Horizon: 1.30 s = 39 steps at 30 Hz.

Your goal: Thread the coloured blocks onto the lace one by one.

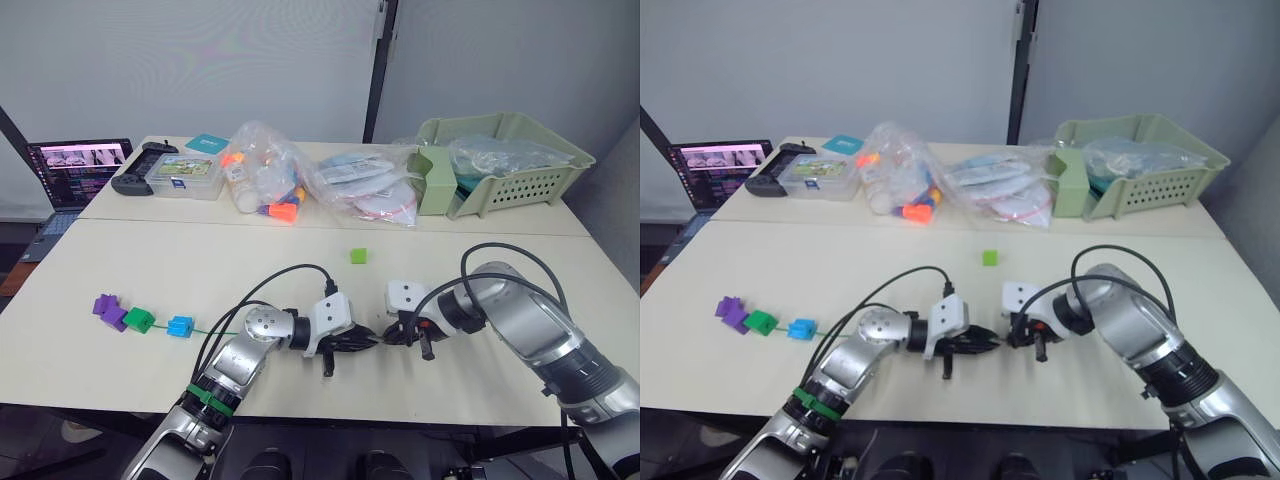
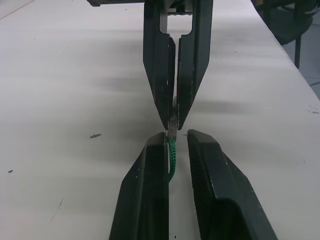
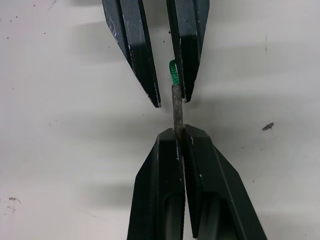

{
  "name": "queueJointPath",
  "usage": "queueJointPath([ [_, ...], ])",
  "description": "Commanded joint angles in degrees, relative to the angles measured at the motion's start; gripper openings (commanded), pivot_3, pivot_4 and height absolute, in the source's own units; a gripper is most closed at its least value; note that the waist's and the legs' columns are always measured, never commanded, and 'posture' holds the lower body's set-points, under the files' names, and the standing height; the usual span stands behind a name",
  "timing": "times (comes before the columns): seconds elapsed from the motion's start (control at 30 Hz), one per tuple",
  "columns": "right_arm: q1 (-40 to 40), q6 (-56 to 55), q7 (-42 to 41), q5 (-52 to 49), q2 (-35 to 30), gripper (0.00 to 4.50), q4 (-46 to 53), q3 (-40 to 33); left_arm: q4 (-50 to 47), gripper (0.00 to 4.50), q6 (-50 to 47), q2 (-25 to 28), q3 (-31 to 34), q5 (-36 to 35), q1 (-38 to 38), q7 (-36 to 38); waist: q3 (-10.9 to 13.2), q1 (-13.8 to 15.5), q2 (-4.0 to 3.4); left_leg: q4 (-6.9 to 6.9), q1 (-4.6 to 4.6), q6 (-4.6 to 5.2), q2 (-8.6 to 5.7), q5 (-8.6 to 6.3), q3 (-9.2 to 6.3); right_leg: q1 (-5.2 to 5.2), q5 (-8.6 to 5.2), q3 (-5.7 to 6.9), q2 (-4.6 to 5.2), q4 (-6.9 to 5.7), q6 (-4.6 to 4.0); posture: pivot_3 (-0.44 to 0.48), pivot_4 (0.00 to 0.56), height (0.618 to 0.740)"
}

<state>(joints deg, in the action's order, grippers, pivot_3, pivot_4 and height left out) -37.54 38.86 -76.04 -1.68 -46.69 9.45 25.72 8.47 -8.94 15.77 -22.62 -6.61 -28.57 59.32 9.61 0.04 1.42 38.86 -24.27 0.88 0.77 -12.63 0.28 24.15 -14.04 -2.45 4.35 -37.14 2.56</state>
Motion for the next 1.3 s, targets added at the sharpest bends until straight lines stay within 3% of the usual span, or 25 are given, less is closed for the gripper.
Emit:
queueJointPath([
  [0.03, 0.0, -0.2, 0.1, -1.1, -0.8, 0.0, 1.6, -1.8, -0.7, 0.66, 0.6, -0.4, 0.0, -0.1, -0.7, 0.2, 0.0, 0.0, 0.0, 0.0, 0.0, 0.0, 0.0, 0.0, 0.0, 0.0, 0.0, 0.0, 0.0, 0.0, 0.0, 0.0, 0.15, 0.74],
  [0.17, 0.0, -0.1, 0.3, -1.4, -0.8, 0.0, 1.7, -1.6, -0.5, 0.66, 0.5, -0.6, 0.0, -0.2, -0.7, 0.5, 0.0, 0.0, 0.0, 0.0, 0.0, 0.0, 0.0, 0.0, 0.0, 0.0, 0.0, 0.0, 0.0, 0.0, 0.0, 0.0, 0.15, 0.74],
  [0.27, -0.1, 0.0, 0.5, -1.5, -0.8, 0.0, 1.9, -1.5, -0.4, 0.03, 0.2, -0.9, -0.3, -0.4, -0.7, 0.7, 0.0, 0.0, 0.0, 0.0, 0.0, 0.0, 0.0, 0.0, 0.0, 0.0, 0.0, 0.0, 0.0, 0.0, 0.0, 0.0, 0.15, 0.74],
  [0.63, 0.2, 1.8, 0.3, -3.2, -1.0, 0.0, 3.8, -1.9, -0.2, 0.03, 0.0, -1.5, -0.5, -0.4, -0.7, 0.9, 0.0, 0.0, 0.0, 0.0, 0.0, 0.0, 0.0, 0.0, 0.0, 0.0, 0.0, 0.0, 0.0, 0.01, 0.0, 0.0, 0.15, 0.74],
  [0.8, 0.9, 2.0, -0.3, -5.1, -3.3, 1.67, 4.5, -4.9, 0.0, 0.0, 0.3, -0.5, 0.5, -0.6, -0.9, 1.5, 0.0, 0.1, 0.0, 0.0, -0.01, 0.0, -0.01, 0.0, -0.01, 0.0, 0.0, 0.0, 0.01, 0.01, 0.0, 0.0, 0.15, 0.74],
  [0.93, 2.5, 3.3, -0.9, -9.7, -6.1, 3.0, 6.3, -10.6, -0.1, 0.0, 0.2, 1.4, 2.0, -1.1, -0.9, 1.9, 0.0, 0.3, 0.0, 0.0, 0.01, 0.0, 0.0, 0.0, -0.02, -0.02, 0.0, 0.0, 0.0, 0.02, 0.0, 0.0, 0.15, 0.74],
  [1.07, 4.0, 7.8, 2.3, -16.2, -4.4, 4.4, 6.8, -18.6, -0.7, 0.0, -0.1, 3.4, 3.6, -1.6, -0.8, 2.2, 0.0, 0.2, 0.0, -0.02, 0.01, 0.0, 0.04, 0.0, -0.04, -0.01, 0.0, -0.01, -0.02, 0.03, 0.0, 0.0, 0.15, 0.74],
  [1.13, 4.9, 8.3, 4.7, -17.1, -3.5, 4.45, 7.2, -20.3, -1.0, 0.0, -0.2, 4.0, 4.0, -1.8, -0.5, 2.4, 0.0, 0.3, 0.0, -0.02, 0.01, 0.0, 0.03, 0.0, -0.05, -0.02, 0.0, 0.0, -0.01, 0.02, 0.0, 0.0, 0.15, 0.74],
  [1.3, 8.2, 1.8, 23.0, -15.7, 9.7, 4.45, 3.0, -28.8, -4.1, 0.0, -1.6, 7.2, 6.1, -2.8, 2.0, 2.6, 0.0, 0.0, 0.02, -0.03, 0.02, 0.0, 0.04, 0.0, -0.06, -0.02, 0.0, -0.02, -0.02, 0.01, 0.0, 0.0, 0.15, 0.74],
])
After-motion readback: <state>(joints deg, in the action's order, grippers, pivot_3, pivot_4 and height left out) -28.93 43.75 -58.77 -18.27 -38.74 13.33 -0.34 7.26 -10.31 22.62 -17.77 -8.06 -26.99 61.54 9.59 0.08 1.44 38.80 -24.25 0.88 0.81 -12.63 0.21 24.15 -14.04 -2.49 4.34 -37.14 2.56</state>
